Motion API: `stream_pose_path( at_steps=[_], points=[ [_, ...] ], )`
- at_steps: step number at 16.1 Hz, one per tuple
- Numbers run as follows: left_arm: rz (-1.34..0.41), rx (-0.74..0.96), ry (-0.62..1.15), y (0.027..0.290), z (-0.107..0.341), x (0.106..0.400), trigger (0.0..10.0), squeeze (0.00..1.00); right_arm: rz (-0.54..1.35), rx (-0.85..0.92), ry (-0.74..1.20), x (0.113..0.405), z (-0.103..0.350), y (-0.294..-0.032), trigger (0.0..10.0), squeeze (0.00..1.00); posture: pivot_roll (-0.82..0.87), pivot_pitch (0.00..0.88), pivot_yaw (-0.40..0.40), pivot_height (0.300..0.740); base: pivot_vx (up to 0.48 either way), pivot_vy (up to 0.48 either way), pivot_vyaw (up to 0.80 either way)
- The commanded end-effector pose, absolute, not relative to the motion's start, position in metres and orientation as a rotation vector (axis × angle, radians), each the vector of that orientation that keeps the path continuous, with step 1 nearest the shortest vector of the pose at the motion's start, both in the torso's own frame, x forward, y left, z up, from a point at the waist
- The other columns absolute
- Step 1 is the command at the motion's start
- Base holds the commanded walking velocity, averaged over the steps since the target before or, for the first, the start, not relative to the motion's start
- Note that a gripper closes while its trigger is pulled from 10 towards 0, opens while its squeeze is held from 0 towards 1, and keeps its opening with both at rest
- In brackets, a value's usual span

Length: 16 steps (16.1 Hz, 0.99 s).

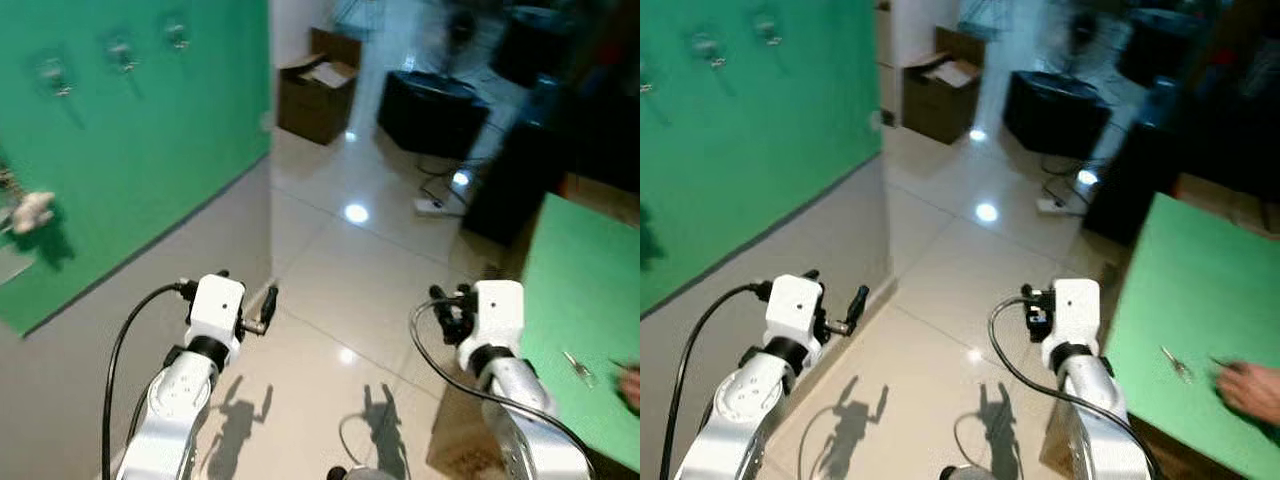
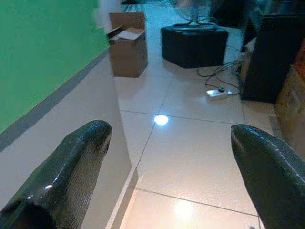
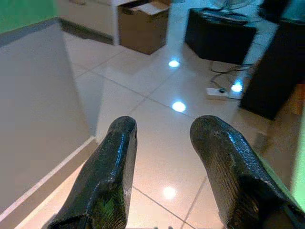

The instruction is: Hang keys on a hook

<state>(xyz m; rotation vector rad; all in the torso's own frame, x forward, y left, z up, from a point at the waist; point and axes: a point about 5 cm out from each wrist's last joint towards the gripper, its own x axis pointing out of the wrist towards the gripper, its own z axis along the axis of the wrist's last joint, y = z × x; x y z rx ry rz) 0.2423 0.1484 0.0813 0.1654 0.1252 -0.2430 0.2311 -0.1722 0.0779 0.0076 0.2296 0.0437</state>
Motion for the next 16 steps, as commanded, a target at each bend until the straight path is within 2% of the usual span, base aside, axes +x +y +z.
stream_pose_path(
  at_steps=[1,3,5,7,9,10,13,16],
  points=[
    [-0.287,0.165,0.09,0.136,0.09,0.248,10.0,0.0,0.005,0.016,0.192,0.227,0.085,-0.183,10.0,0.0,-0.07,0.021,-0.007,0.74,0.0,0.0,-0.8],
    [-0.366,0.173,0.091,0.126,0.089,0.255,10.0,0.0,-0.056,-0.008,0.209,0.224,0.079,-0.194,10.0,0.0,-0.1,0.016,0.028,0.74,0.0,0.0,-0.8],
    [-0.343,0.19,0.071,0.134,0.093,0.261,10.0,0.0,-0.149,-0.043,0.305,0.217,0.068,-0.204,10.0,0.0,-0.12,0.0,0.045,0.74,0.0,0.0,-0.8],
    [-0.302,0.196,0.078,0.145,0.093,0.273,10.0,0.0,-0.125,0.001,0.221,0.22,0.08,-0.194,10.0,0.0,-0.13,0.0,0.06,0.74,0.0,0.0,-0.8],
    [-0.307,0.17,0.011,0.148,0.108,0.28,10.0,0.0,-0.023,0.056,0.098,0.23,0.098,-0.177,10.0,0.0,-0.1,0.0,0.051,0.74,0.0,0.0,-0.8],
    [-0.293,0.114,0.006,0.148,0.108,0.275,10.0,0.0,-0.007,0.041,0.108,0.229,0.095,-0.175,10.0,0.0,-0.09,0.0,0.043,0.74,0.0,0.0,-0.8],
    [-0.287,0.149,0.06,0.147,0.09,0.258,10.0,0.0,-0.051,-0.012,0.172,0.222,0.085,-0.184,10.0,0.0,-0.1,0.002,0.024,0.74,0.0,0.0,-0.8],
    [-0.341,0.105,0.093,0.142,0.088,0.261,10.0,0.0,-0.031,0.019,0.139,0.229,0.094,-0.188,10.0,0.0,-0.11,0.013,0.014,0.74,0.0,0.0,-0.8]
  ],
)
